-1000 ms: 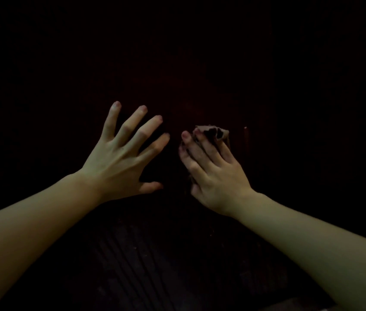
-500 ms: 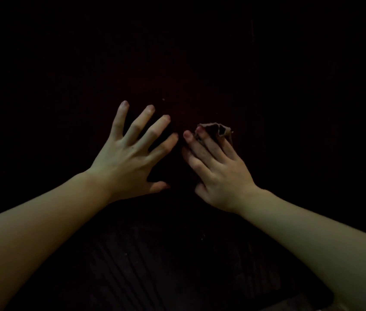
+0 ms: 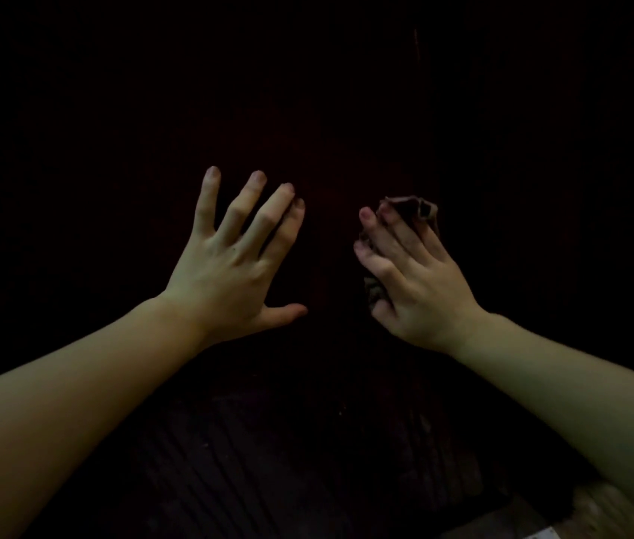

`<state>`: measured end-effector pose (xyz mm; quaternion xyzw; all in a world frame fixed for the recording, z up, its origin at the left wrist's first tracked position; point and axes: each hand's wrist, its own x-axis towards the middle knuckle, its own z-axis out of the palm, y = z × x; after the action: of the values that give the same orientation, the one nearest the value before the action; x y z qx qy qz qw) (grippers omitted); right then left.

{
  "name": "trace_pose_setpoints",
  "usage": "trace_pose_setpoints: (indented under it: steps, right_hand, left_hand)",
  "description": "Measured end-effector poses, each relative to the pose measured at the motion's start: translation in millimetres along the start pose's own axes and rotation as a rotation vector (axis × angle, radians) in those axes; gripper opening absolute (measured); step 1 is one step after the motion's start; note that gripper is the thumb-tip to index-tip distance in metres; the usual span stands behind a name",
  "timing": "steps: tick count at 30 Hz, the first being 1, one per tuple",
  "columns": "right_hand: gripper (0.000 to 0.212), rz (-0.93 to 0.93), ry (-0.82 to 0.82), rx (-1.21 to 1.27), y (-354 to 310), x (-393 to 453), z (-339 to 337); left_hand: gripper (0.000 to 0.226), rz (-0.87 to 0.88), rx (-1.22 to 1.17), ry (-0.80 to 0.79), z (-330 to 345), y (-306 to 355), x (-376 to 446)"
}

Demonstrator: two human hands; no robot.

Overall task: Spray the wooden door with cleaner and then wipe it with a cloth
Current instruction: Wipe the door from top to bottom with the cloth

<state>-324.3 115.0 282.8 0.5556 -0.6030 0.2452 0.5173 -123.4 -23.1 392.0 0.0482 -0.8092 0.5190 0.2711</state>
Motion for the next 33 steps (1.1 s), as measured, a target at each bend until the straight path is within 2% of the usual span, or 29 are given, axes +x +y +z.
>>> trace_pose_setpoints:
  steps: [6,13,18,20,24,26,33]
  right_hand:
    - [0.051,0.058,0.154,0.038,11,40,-5]
    - [0.06,-0.076,0.013,0.019,-7,-29,14]
    - [0.047,0.037,0.14,0.088,-23,28,6]
    - [0.046,0.062,0.183,0.103,-32,27,12]
    - [0.057,-0.049,0.109,0.06,-42,-32,32]
    - [0.06,-0.044,0.087,0.058,-47,-42,34]
    - [0.053,0.081,0.165,0.145,-77,25,26]
  left_hand:
    - [0.108,0.012,-0.024,0.024,2,6,2]
    - [0.104,-0.026,-0.016,0.003,3,15,-2]
    - [0.092,-0.082,-0.094,0.052,7,33,-9]
    - [0.09,-0.093,-0.134,0.066,8,37,-17]
    - [0.095,-0.1,-0.122,0.04,6,26,-36]
    - [0.096,-0.101,-0.098,0.015,7,20,-47]
    - [0.094,-0.099,-0.078,-0.037,3,16,-62]
